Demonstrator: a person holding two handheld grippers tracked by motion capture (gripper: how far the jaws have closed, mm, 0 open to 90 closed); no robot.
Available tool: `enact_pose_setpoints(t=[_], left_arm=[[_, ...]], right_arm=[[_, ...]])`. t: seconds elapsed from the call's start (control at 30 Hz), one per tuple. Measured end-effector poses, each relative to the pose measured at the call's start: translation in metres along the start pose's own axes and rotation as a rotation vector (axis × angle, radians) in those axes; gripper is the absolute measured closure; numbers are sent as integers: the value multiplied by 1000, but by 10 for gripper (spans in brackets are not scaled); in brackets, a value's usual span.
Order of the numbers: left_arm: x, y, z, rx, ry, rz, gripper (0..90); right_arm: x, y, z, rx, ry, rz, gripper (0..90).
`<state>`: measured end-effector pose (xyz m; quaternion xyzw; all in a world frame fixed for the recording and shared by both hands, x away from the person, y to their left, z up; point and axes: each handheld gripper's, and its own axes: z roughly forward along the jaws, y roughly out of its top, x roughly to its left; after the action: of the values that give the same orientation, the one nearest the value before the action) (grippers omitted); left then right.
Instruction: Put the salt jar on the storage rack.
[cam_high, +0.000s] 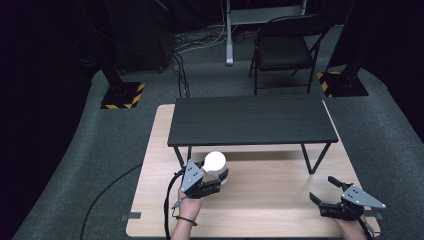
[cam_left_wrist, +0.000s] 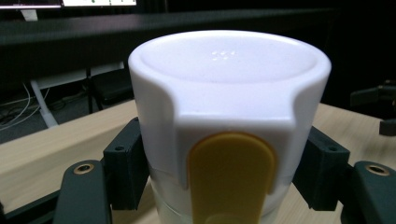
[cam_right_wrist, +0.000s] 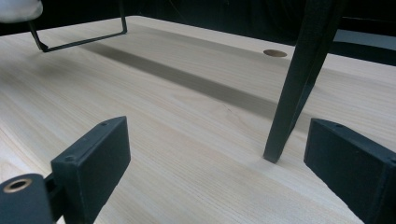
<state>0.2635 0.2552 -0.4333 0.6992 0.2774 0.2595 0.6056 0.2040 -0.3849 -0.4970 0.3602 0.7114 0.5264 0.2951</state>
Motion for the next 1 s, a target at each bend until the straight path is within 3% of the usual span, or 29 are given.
enact_pose_setpoints(t=[0.57, 0.83, 1.0], left_arm=[[2, 61, 6, -80, -60, 14, 304], [7, 78, 7, -112, -72, 15, 304], [13, 85, 9, -144, -66, -11, 304]], right_arm=[[0, 0, 1, 2, 3, -2, 61], [0, 0, 1, 1, 3, -1, 61], [0, 1, 1, 5, 5, -1, 61]])
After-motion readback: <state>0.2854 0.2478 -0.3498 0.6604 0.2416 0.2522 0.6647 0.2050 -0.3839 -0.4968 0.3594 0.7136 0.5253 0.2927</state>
